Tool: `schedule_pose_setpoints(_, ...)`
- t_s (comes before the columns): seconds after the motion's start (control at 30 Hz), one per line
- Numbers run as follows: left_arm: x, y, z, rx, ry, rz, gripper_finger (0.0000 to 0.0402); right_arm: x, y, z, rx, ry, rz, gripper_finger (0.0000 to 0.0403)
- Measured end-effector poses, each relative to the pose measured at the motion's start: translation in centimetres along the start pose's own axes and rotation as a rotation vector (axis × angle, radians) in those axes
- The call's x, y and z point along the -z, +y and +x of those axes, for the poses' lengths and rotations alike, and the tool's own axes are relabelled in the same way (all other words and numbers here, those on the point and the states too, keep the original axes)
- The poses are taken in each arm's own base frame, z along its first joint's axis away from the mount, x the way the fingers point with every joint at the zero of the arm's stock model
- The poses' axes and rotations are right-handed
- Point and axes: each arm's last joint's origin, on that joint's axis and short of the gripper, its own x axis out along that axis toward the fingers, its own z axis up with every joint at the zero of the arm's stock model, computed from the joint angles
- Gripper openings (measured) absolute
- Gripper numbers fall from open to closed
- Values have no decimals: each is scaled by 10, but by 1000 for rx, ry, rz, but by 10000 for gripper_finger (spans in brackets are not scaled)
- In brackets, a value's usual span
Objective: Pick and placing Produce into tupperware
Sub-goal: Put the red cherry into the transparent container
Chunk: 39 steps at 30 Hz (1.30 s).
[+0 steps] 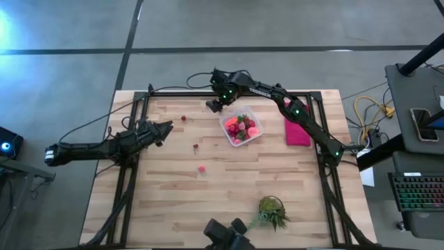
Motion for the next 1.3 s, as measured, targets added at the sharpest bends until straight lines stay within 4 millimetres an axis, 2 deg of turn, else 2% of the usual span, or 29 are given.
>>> schedule_pose_setpoints(0.27, 0, 0, 0, 1, 0, 0, 255, 4, 0, 18, 12, 34, 17, 238)
schedule_pose_setpoints(0.73, 0, 0, 0, 0, 0, 0, 255, 6, 12, 22, 63, -11, -124, 221)
schedule_pose_setpoints(1.07, 0, 0, 0, 0, 0, 0, 255, 7, 12, 22, 62, -5, -55, 187)
schedule_pose_setpoints(1.3, 0, 0, 0, 0, 0, 0, 255, 7, 13, 23, 47, -4, -81, 185)
